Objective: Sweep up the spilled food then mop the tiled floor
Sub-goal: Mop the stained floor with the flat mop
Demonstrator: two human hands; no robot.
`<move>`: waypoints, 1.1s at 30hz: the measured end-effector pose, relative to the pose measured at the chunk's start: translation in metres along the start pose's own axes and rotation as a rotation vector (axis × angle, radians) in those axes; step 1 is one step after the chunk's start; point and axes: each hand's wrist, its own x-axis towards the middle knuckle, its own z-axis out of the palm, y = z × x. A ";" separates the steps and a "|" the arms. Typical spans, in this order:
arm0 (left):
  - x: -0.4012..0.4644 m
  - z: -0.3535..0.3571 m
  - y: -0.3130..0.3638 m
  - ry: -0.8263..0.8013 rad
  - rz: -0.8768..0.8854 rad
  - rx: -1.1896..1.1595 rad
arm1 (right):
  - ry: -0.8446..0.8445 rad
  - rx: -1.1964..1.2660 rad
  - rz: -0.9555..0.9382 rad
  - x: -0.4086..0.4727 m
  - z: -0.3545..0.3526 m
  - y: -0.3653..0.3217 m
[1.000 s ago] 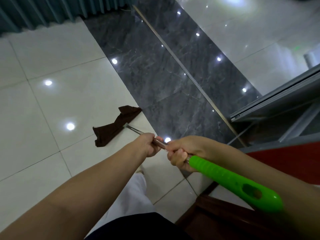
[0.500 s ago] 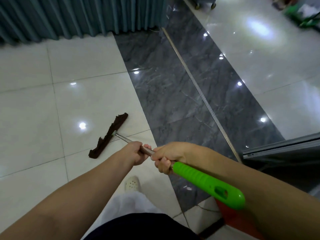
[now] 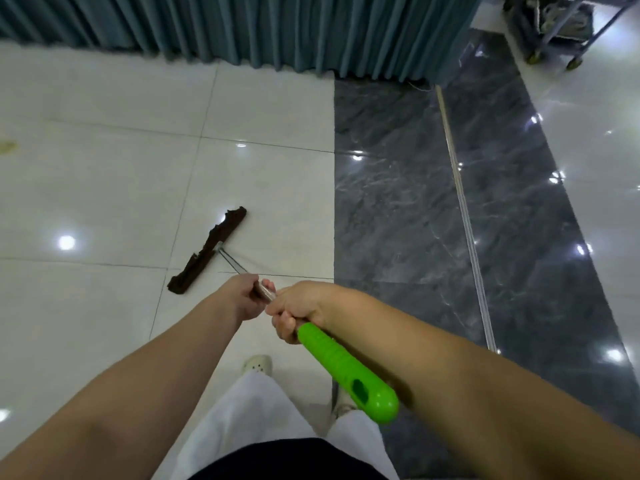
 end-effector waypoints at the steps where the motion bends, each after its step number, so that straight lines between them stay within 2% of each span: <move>1: 0.004 0.000 -0.002 0.018 -0.001 -0.039 | -0.011 -0.011 0.008 0.001 -0.004 -0.002; 9: 0.017 0.026 -0.059 0.016 0.012 -0.260 | -0.142 -0.043 0.118 -0.026 -0.071 0.001; 12: 0.009 0.045 -0.081 -0.005 0.022 -0.288 | -0.146 -0.028 0.135 -0.042 -0.093 0.003; 17: -0.012 0.067 -0.093 -0.019 0.102 -0.317 | -0.125 -0.139 0.130 -0.063 -0.102 -0.007; 24: -0.016 0.065 -0.056 -0.016 0.166 -0.379 | -0.095 -0.202 0.108 -0.063 -0.078 -0.040; 33: -0.001 0.013 0.053 0.024 0.180 -0.484 | -0.042 -0.206 0.138 -0.017 0.029 -0.106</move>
